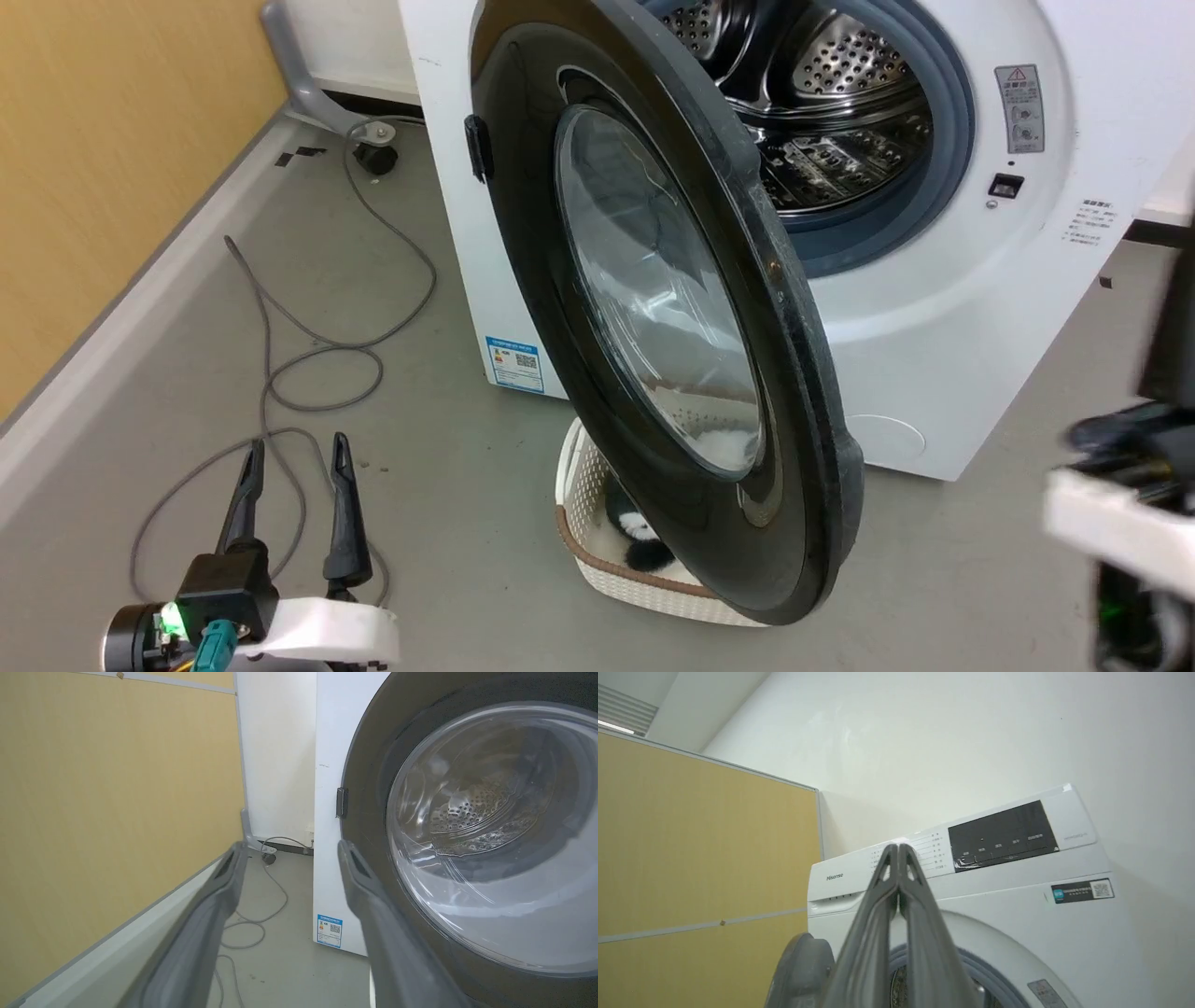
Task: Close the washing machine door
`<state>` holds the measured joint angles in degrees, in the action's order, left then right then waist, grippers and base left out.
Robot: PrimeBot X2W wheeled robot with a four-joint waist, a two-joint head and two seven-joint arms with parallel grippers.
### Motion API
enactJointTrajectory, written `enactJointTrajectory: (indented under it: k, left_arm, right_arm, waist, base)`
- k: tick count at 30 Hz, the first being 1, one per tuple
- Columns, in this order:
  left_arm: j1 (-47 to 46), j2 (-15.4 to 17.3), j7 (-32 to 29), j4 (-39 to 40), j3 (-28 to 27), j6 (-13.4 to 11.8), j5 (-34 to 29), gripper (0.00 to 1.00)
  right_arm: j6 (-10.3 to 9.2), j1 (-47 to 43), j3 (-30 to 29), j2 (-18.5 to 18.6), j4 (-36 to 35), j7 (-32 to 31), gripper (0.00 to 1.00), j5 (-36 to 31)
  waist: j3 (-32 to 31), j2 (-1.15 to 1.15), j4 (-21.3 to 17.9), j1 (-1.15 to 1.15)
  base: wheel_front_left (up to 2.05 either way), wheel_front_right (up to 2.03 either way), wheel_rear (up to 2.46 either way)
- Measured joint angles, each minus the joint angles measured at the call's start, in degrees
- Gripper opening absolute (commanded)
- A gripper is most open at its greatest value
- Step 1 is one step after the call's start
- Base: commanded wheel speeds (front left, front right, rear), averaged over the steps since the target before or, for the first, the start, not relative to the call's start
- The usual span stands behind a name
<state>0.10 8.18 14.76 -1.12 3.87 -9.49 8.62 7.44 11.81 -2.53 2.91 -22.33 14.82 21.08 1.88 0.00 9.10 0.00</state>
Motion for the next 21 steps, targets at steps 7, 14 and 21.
enactJointTrajectory:
  k: [7,14,21]
  left_arm:
    - [0.2,-1.6,0.0,-0.9,-1.8,1.7,-1.6,1.00]
    - [0.2,-2.6,0.0,-1.2,-3.0,2.6,-2.9,1.00]
    - [0.2,-3.5,0.0,-1.1,-3.3,3.1,-4.6,1.00]
  right_arm:
    - [0.00,1.1,16.9,4.7,-6.2,0.0,0.00,6.9]
    - [0.00,1.1,30.4,13.3,-4.3,0.0,0.00,9.4]
    - [0.00,0.8,38.5,17.5,2.9,0.0,0.00,8.5]
  waist:
    - [0.1,0.00,0.3,0.00]
    - [0.1,0.00,-0.1,0.00]
    - [0.4,0.00,-1.0,0.00]
  base:
    - [0.00,0.00,0.00]
    - [0.00,0.00,0.00]
    - [0.00,0.00,0.00]
